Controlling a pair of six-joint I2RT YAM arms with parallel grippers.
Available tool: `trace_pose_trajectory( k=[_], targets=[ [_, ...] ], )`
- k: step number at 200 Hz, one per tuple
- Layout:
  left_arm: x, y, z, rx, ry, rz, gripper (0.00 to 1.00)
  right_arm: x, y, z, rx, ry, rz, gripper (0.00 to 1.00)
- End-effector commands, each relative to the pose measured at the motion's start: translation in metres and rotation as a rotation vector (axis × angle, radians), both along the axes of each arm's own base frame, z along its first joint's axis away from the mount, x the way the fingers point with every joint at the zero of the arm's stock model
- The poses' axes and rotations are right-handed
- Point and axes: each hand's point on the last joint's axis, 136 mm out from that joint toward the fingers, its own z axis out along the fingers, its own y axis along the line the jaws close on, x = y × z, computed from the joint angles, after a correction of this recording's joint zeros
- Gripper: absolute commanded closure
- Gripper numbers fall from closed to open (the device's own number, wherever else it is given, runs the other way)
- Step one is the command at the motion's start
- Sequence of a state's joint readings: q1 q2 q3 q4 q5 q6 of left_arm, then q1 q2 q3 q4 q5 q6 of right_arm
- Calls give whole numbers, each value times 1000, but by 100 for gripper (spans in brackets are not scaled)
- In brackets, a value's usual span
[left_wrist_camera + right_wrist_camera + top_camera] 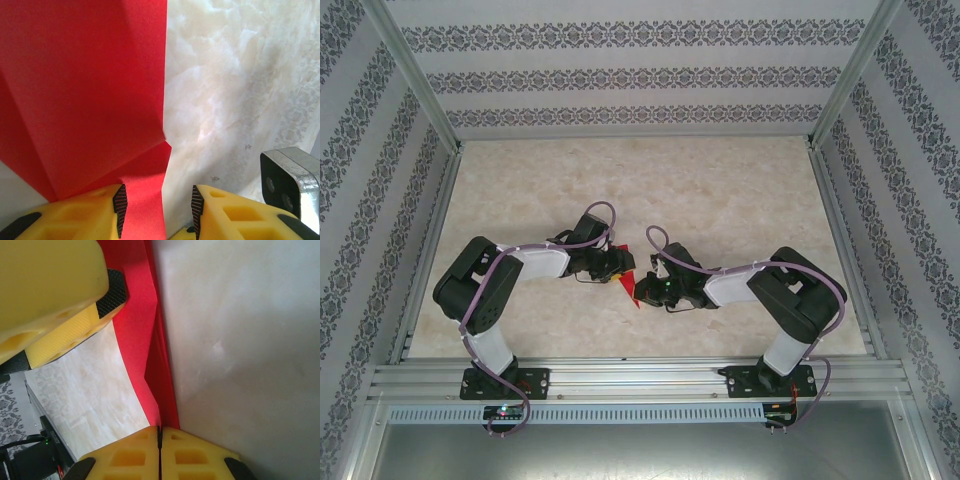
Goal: Fold a paper plane with a square sheet of paper (pick it up from the middle)
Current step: Fold the wing for the fifth time at the center of the table.
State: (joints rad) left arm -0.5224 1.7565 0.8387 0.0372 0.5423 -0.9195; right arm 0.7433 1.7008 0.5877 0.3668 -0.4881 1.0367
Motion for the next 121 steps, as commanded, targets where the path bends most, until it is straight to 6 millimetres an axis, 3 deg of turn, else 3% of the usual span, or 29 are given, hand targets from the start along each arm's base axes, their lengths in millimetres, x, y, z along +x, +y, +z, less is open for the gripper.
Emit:
trace_pose_trajectory(
  k=[1, 31, 69, 121],
  targets=[
    [-13, 13, -25, 89, 71, -4, 57, -13, -20, -22, -96, 63, -23, 88],
    [-12, 13, -24, 90, 68, -3, 57, -12, -19, -6, -95, 2, 12, 80],
    [-13, 13, -24, 90, 71, -3, 57, -15, -17, -7, -115, -7, 33, 79],
    [-13, 13, -22, 90, 68, -6, 57, -25, -34, -31, -299, 32, 46, 89]
  ],
)
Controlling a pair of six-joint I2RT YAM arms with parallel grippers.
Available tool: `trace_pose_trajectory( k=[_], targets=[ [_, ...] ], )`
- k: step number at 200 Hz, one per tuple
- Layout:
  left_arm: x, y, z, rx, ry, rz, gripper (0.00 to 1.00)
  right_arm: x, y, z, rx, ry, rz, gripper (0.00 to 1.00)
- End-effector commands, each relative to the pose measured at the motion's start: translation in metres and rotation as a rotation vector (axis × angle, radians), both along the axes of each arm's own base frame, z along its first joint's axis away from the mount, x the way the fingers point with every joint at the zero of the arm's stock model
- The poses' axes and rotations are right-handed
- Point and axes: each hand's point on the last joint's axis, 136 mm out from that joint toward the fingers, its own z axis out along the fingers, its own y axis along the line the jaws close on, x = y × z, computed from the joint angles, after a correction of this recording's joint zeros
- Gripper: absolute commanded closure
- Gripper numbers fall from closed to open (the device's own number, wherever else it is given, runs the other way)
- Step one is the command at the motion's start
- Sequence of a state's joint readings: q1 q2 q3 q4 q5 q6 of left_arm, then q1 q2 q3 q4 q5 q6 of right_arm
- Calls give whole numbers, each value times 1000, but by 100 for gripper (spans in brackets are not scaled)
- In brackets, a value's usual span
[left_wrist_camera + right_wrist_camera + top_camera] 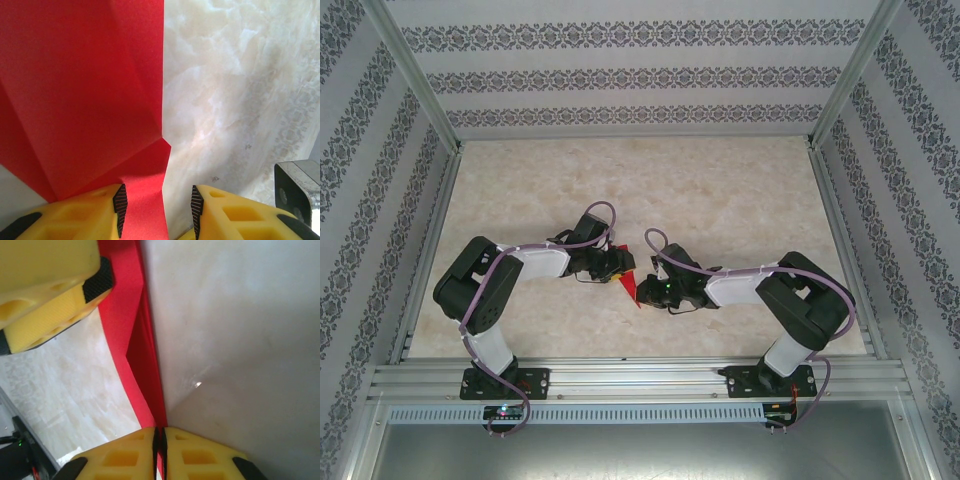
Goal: Fold a paper plane with a square sheet of paper (pick it up from the middle)
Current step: Fold the wing for the fifth time at the center of the table.
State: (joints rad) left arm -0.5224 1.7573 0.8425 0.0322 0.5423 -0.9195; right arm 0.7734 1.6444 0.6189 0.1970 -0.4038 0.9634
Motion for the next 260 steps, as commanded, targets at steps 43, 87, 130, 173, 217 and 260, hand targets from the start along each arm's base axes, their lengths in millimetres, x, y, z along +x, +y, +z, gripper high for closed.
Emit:
trace_pose_trajectory(
  k=[43, 87, 130, 173, 217, 260],
  targets=[
    [-14, 13, -23, 91, 69, -6, 57, -30, -34, -46, -291, 98, 17, 92],
    [-14, 14, -24, 95, 71, -6, 57, -33, -40, -41, -403, 51, 41, 91],
    [-16, 15, -25, 101, 79, -7, 58, -2, -18, 23, -200, -109, 14, 80],
    [-14, 14, -25, 97, 78, -6, 58, 6, 28, 69, 52, -159, 108, 88],
    [-15, 14, -25, 100, 81, -9, 58, 10, 48, 46, 97, -96, 84, 95],
    [-15, 14, -25, 101, 82, -12, 57, 11, 35, 16, 17, -51, 68, 95]
  ],
)
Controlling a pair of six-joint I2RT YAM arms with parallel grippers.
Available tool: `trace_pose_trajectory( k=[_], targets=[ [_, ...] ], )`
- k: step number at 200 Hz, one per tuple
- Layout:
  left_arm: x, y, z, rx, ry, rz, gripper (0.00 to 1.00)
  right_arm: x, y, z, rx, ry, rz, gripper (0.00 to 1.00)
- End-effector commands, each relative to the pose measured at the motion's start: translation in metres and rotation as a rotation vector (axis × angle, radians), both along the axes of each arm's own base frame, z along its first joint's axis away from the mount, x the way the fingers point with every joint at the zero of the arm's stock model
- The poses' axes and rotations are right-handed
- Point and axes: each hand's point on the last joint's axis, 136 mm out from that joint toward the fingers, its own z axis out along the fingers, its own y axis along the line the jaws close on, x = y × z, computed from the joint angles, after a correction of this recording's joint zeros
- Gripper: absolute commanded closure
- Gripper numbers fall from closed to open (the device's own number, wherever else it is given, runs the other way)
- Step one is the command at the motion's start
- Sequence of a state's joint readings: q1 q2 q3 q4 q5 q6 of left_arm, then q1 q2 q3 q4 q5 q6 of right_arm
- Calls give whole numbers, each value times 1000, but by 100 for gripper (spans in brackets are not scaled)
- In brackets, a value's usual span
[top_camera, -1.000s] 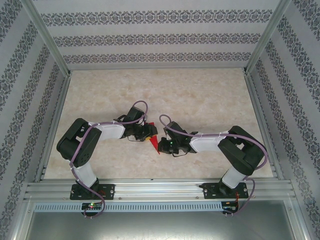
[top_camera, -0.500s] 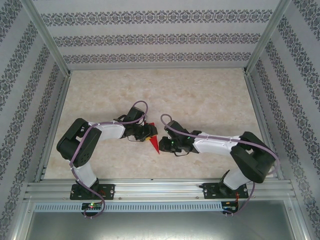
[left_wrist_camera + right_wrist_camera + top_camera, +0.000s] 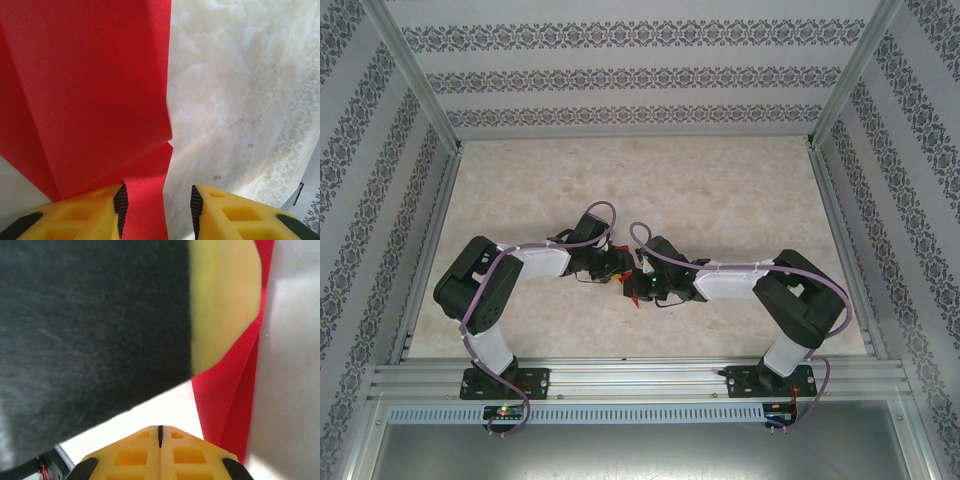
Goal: Fold a paper plane with a square sheet of paper (pick it up from the middle)
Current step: Fold the wing for the fifth time at the center of the table.
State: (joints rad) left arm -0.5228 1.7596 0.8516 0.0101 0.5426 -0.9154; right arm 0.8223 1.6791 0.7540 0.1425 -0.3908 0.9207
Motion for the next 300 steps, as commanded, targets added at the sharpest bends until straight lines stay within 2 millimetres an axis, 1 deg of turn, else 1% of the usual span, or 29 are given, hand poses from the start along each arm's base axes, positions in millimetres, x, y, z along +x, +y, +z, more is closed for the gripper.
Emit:
trace_pose_trajectory(
  k=[1, 39, 58, 79, 108, 157, 167, 193, 204, 232, 246, 260, 275, 300],
  targets=[
    [-14, 14, -24, 94, 71, -8, 58, 0, 0, -9, -7, 21, -5, 96],
    [-14, 15, -26, 100, 74, -4, 58, -14, -24, -45, -82, 100, -29, 96],
    [-15, 15, -27, 103, 80, -4, 58, -20, -32, -54, -82, 117, -52, 96],
    [-16, 17, -30, 114, 84, -1, 58, -25, -34, -55, -63, 133, -58, 96],
    [-16, 17, -31, 116, 88, -1, 58, -24, -26, -40, 8, 135, -44, 94],
    [-16, 19, -33, 127, 95, 2, 58, -31, -37, -33, 20, 127, -55, 92],
    [-16, 20, -34, 130, 97, 5, 59, -34, -39, -36, 12, 136, -54, 91],
    [-16, 20, -35, 131, 100, 5, 59, -48, -55, -56, -41, 180, -73, 92],
    [-16, 20, -35, 132, 99, 5, 59, -54, -59, -59, -43, 193, -72, 92],
    [-16, 19, -34, 132, 100, 3, 58, -64, -59, -56, -62, 189, -21, 93],
    [-15, 19, -34, 131, 100, 4, 59, -66, -62, -55, -80, 182, -7, 93],
    [-16, 20, -34, 138, 101, 3, 59, -63, -62, -49, -74, 164, -8, 93],
    [-16, 20, -34, 136, 101, 3, 59, -56, -56, -36, -35, 141, -7, 93],
    [-16, 19, -34, 131, 101, 0, 59, -37, -38, 0, 28, 60, -3, 93]
  ],
)
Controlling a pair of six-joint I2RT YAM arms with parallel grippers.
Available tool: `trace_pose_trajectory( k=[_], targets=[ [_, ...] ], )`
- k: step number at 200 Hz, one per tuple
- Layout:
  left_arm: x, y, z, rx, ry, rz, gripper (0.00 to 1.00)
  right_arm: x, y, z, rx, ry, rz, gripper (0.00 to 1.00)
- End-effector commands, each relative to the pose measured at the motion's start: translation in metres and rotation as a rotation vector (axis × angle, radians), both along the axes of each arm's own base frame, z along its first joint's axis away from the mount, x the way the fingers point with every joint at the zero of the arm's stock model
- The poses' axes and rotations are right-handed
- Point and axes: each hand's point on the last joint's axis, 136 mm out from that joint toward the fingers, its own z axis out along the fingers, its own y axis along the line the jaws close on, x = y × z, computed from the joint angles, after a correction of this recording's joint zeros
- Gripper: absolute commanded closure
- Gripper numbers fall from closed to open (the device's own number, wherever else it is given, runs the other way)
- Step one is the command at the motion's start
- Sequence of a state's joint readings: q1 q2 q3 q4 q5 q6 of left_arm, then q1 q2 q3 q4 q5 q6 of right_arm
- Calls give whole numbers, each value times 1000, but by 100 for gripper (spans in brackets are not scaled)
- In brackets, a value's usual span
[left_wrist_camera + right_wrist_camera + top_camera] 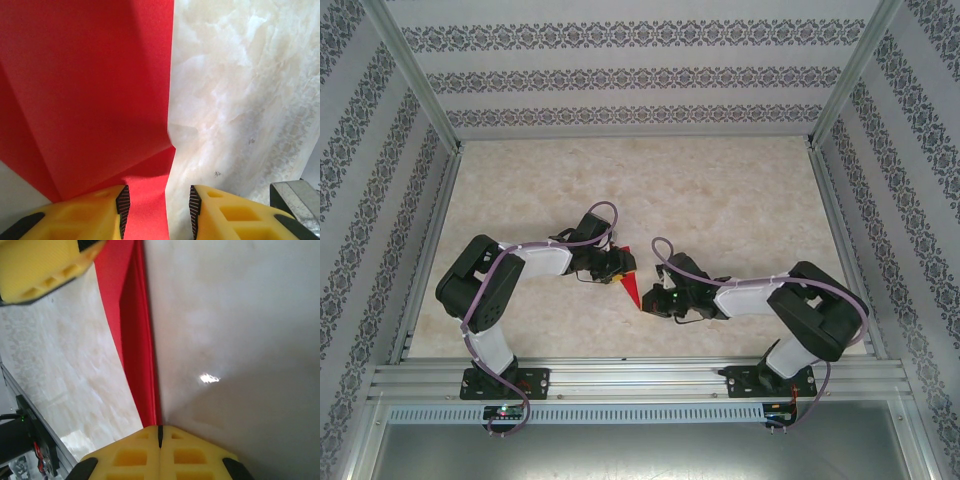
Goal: Fold a paper plane with a square sheet of paper (pick it up from the middle)
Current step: Fold the wing for the fifth time at the center of the table.
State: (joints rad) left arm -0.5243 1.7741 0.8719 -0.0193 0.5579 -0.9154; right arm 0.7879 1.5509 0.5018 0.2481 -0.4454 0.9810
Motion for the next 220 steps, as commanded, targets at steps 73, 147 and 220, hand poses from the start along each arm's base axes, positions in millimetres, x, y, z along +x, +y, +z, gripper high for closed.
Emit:
trace_pose_trajectory(
  k=[73, 147, 220],
  targets=[
    [-15, 19, -32, 120, 76, 7, 59, 30, 42, 33, 55, -66, 2, 93],
    [-15, 28, -33, 156, 75, 33, 59, -1, 13, -21, -46, 94, 4, 92],
    [-18, 30, -41, 173, 109, 31, 59, -20, -7, -18, -36, 112, -19, 89]
  ],
)
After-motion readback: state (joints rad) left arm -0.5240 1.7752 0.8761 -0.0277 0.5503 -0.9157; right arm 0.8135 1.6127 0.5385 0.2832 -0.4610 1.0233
